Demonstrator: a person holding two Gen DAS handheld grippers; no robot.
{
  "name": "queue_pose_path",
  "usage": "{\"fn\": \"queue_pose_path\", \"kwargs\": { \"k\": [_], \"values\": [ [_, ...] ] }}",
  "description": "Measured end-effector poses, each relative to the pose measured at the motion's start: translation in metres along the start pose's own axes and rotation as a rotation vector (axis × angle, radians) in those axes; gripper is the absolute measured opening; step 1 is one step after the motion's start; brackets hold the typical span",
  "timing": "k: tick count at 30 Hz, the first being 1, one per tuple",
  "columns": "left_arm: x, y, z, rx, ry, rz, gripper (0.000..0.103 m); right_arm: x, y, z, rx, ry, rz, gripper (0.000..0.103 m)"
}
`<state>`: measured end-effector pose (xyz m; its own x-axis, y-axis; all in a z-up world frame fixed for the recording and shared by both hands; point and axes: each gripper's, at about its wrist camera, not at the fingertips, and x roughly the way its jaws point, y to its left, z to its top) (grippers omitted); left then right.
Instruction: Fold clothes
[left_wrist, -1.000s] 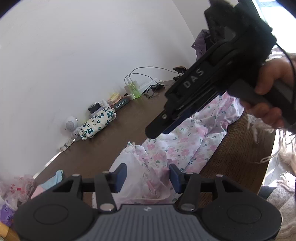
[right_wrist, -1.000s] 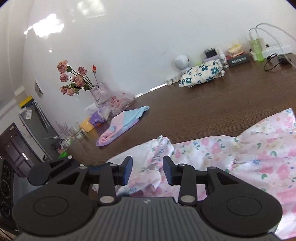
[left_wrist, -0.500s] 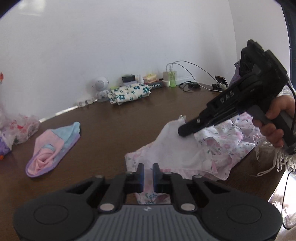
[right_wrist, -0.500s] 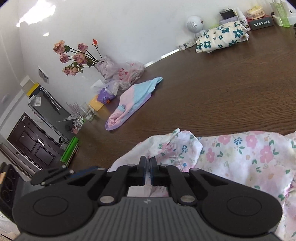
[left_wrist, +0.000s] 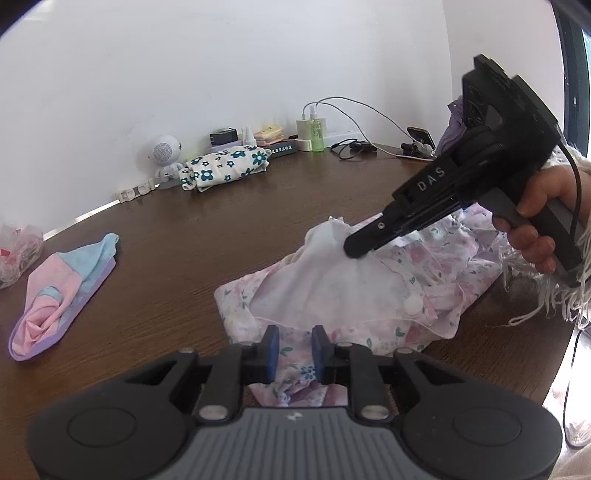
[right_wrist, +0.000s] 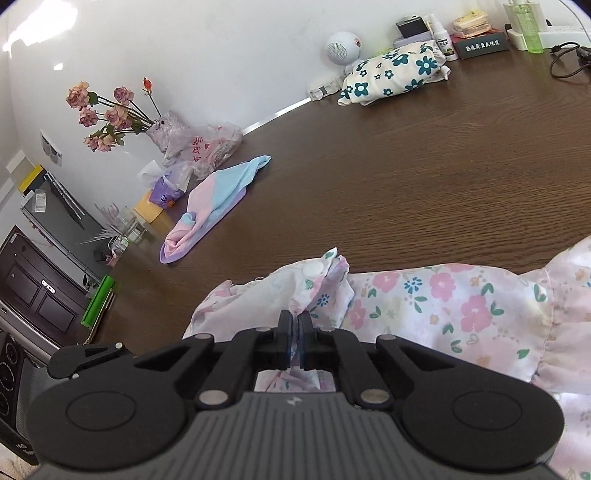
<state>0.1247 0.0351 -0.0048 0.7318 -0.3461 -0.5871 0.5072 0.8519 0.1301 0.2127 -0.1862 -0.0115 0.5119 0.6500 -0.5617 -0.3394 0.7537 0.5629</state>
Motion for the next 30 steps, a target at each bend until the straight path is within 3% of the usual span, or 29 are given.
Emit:
{"fn": "queue_pose_path", "kwargs": {
  "k": [2, 6, 9, 14, 22, 30],
  "values": [
    [-0.002, 0.005, 0.002, -0.024, -0.002, -0.007, 0.022, -0.009, 0.002, -0.001, -0.013, -0.028, -0.007, 0.008],
    [-0.010, 0.016, 0.004, -0.106, -0.020, -0.021, 0.046, -0.036, 0.028, -0.007, -0.129, -0.108, -0.026, 0.011],
    [-0.018, 0.029, 0.004, -0.201, -0.030, -0.042, 0.050, -0.042, 0.054, -0.018, -0.283, -0.096, -0.035, 0.011],
    [-0.018, 0.052, -0.001, -0.380, 0.005, -0.094, 0.051, -0.021, 0.068, -0.037, -0.472, -0.007, -0.152, 0.011],
    [0.002, 0.083, -0.019, -0.651, 0.083, -0.214, 0.050, -0.011, 0.047, -0.041, -0.426, 0.027, -0.159, 0.011],
    [0.017, 0.086, -0.025, -0.845, 0.065, -0.271, 0.048, -0.014, 0.029, -0.039, -0.323, 0.009, -0.099, 0.011]
  ]
}}
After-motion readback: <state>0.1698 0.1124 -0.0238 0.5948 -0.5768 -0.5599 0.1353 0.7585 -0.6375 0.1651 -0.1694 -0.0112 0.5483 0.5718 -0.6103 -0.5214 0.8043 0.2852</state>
